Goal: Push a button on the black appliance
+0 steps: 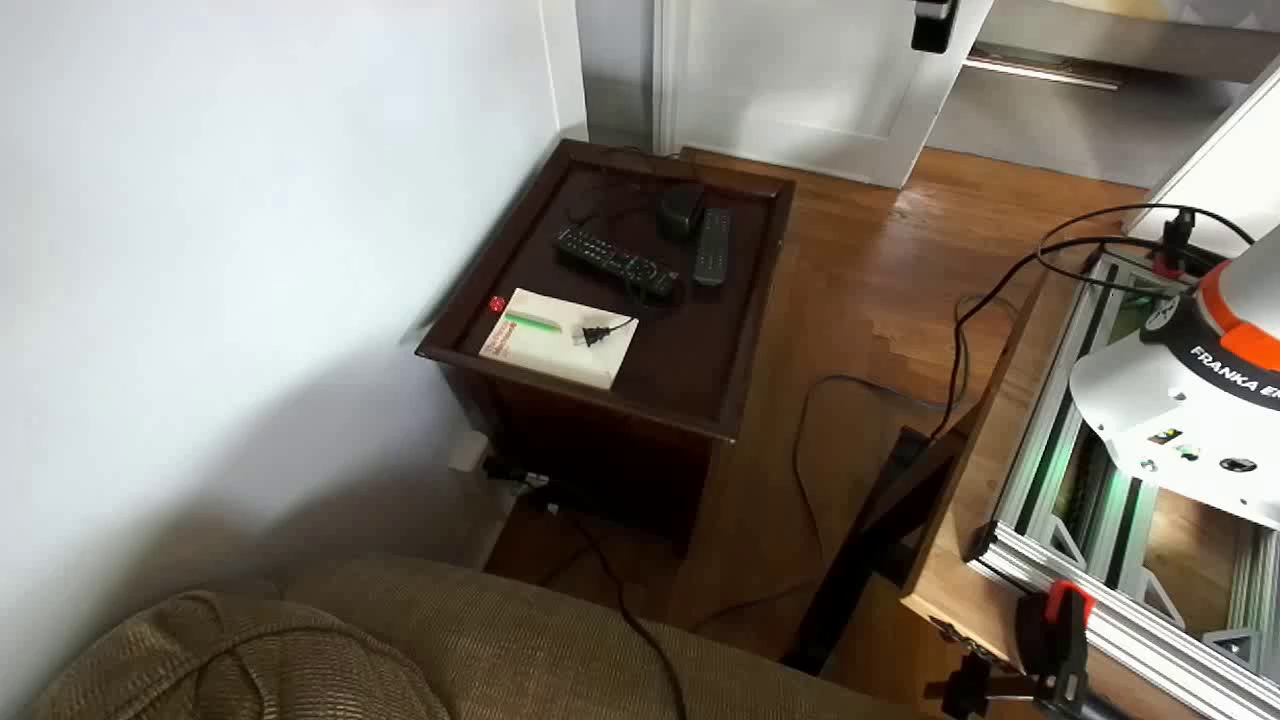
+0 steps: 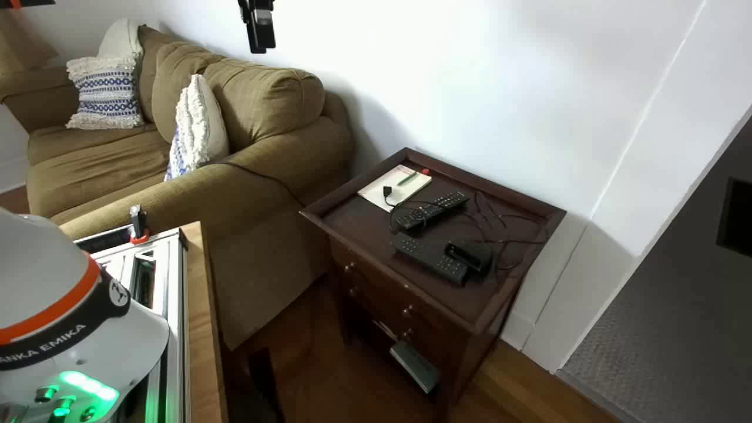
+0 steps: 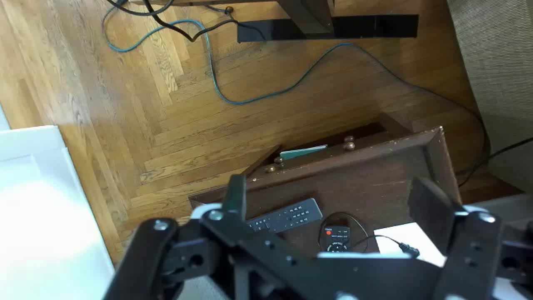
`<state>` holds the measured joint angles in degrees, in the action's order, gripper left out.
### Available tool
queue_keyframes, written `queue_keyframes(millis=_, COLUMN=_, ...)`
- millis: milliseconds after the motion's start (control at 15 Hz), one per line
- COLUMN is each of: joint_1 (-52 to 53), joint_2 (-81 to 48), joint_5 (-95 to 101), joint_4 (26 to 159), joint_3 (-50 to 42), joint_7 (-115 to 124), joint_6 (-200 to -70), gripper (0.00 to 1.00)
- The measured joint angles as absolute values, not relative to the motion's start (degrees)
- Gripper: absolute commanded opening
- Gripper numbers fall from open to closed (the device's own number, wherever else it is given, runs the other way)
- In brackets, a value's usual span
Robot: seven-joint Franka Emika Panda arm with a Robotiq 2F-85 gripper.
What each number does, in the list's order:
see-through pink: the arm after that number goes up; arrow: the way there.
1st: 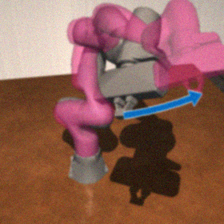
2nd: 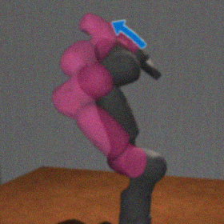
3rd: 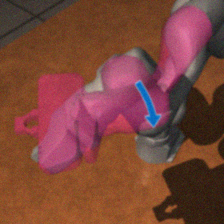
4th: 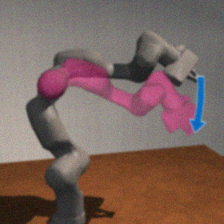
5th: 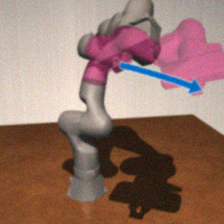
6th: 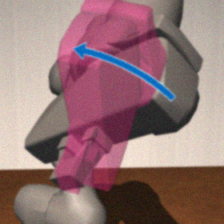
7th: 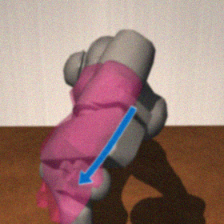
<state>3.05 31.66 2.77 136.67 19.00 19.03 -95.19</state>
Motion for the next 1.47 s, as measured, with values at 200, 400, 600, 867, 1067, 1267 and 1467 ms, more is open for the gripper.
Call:
queue_keyframes(millis=200, joint_1=3.05, joint_2=31.66, joint_5=2.77, joint_4=136.67, joint_3=19.0, joint_7=19.03, joint_6=-95.19, gripper=1.0)
queue_keyframes(millis=400, joint_1=3.05, joint_2=31.66, joint_5=2.77, joint_4=136.67, joint_3=19.0, joint_7=19.03, joint_6=-95.19, gripper=1.0)
queue_keyframes(millis=600, joint_1=3.05, joint_2=31.66, joint_5=2.77, joint_4=136.67, joint_3=19.0, joint_7=19.03, joint_6=-95.19, gripper=1.0)
queue_keyframes(millis=867, joint_1=3.31, joint_2=31.13, joint_5=2.79, joint_4=136.74, joint_3=18.66, joint_7=19.75, joint_6=-96.25, gripper=1.0)
queue_keyframes(millis=1067, joint_1=3.11, joint_2=27.46, joint_5=2.78, joint_4=137.59, joint_3=17.8, joint_7=21.94, joint_6=-102.84, gripper=1.0)
queue_keyframes(millis=1267, joint_1=2.13, joint_2=21.94, joint_5=3.47, joint_4=138.93, joint_3=15.96, joint_7=23.56, joint_6=-111.51, gripper=1.0)
queue_keyframes(millis=1467, joint_1=-0.27, joint_2=16.47, joint_5=5.71, joint_4=139.89, joint_3=13.8, joint_7=28.28, joint_6=-119.86, gripper=1.0)
